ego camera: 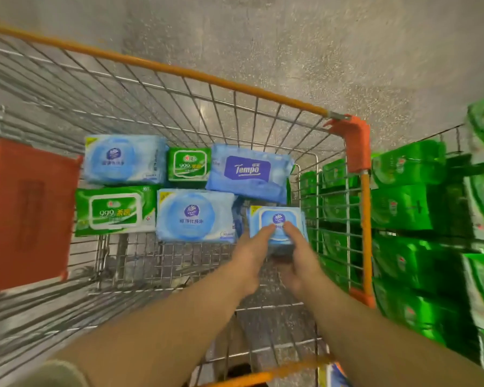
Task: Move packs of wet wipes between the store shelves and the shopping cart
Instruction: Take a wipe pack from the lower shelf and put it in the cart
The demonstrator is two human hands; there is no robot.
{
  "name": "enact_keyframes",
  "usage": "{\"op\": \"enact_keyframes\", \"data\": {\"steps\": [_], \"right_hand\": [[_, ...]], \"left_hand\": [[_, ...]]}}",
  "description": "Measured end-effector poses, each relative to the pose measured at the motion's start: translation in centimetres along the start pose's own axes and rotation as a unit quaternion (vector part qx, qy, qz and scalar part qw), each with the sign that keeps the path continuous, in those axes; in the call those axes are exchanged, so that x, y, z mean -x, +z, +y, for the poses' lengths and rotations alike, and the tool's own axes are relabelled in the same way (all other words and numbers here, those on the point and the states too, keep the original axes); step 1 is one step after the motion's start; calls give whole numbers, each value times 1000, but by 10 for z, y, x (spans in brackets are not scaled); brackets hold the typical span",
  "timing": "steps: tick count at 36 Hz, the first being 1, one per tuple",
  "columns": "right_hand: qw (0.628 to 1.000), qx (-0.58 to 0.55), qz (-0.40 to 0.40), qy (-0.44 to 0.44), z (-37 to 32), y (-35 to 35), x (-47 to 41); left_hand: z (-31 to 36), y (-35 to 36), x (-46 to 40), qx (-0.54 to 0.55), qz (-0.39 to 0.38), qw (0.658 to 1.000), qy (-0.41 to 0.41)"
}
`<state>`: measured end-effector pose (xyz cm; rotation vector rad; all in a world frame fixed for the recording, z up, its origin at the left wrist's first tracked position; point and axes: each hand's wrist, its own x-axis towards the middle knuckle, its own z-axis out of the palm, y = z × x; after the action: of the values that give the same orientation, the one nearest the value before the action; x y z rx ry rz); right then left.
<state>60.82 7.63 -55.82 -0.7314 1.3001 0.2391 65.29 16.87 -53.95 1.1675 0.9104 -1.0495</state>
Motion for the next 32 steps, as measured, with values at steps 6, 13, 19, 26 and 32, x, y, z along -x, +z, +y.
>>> {"op": "enact_keyframes", "data": {"steps": [6, 13, 19, 26, 32], "right_hand": [[999, -37, 7, -15, 12, 1, -24], [998, -46, -36, 12, 16, 10, -47], [997, 76, 31, -3, 14, 20, -44], [993, 49, 97, -40, 22, 26, -45], [987, 61, 123, -80, 14, 35, -45]], "left_hand": [[-9, 6, -18, 125, 22, 992, 5], [-14, 11, -37, 132, 47, 988, 66], [-18, 33, -32, 117, 169, 978, 27], [1, 10, -33, 155, 96, 982, -51], [3, 7, -29, 178, 39, 980, -75]]}}
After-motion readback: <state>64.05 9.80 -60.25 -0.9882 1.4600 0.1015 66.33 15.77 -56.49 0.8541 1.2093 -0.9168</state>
